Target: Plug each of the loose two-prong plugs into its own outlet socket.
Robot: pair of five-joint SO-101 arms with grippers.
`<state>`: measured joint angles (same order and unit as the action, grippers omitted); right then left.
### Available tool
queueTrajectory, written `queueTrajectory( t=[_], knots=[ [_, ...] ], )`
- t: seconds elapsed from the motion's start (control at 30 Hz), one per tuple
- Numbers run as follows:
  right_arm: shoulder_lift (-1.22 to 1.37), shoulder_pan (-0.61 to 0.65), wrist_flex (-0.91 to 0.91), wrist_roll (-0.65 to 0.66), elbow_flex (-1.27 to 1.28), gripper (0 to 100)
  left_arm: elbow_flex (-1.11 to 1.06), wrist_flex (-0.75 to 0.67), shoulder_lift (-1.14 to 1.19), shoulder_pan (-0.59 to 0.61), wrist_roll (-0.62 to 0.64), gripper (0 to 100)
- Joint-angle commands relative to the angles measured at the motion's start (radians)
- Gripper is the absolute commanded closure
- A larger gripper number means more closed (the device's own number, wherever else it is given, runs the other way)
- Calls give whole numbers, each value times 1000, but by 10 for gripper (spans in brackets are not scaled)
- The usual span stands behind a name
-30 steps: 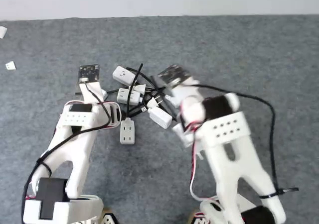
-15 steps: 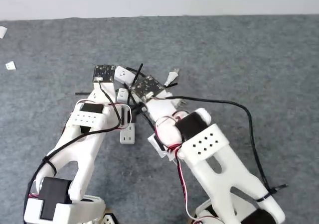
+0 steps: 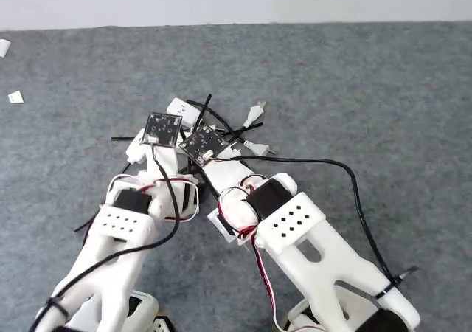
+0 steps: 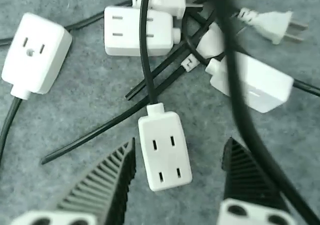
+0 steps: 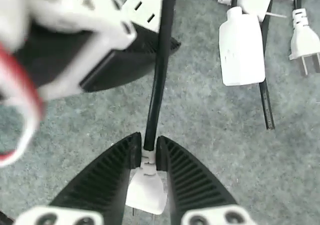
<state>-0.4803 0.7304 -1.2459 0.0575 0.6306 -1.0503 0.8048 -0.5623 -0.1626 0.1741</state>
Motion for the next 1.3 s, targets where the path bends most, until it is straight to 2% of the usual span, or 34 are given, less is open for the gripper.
queueTrajectory(
  t=[0.0,0.17,0.3,0.5,0.6,0.7,0.9,1.03,1.27],
  knots=[
    [-22,16,18,-15,-12,988,8,-31,-46,-8,-12,737],
    [-22,16,18,-14,-8,988,7,-29,-54,2,-21,736],
    [-22,18,18,-14,-8,988,35,2,-54,46,-106,736],
    [-33,13,10,-17,-6,988,38,-31,-44,49,-103,738],
    [-50,12,7,-17,-12,988,27,-61,-34,78,-52,739],
    [-97,7,5,-15,-11,988,41,-81,25,97,-37,739],
    [-226,-67,-38,-8,-15,988,183,3,242,101,-44,739],
    [-269,-73,-53,6,-12,988,232,31,322,101,-157,739],
    [-268,-71,-51,6,-11,988,160,28,250,91,-348,739]
  ],
)
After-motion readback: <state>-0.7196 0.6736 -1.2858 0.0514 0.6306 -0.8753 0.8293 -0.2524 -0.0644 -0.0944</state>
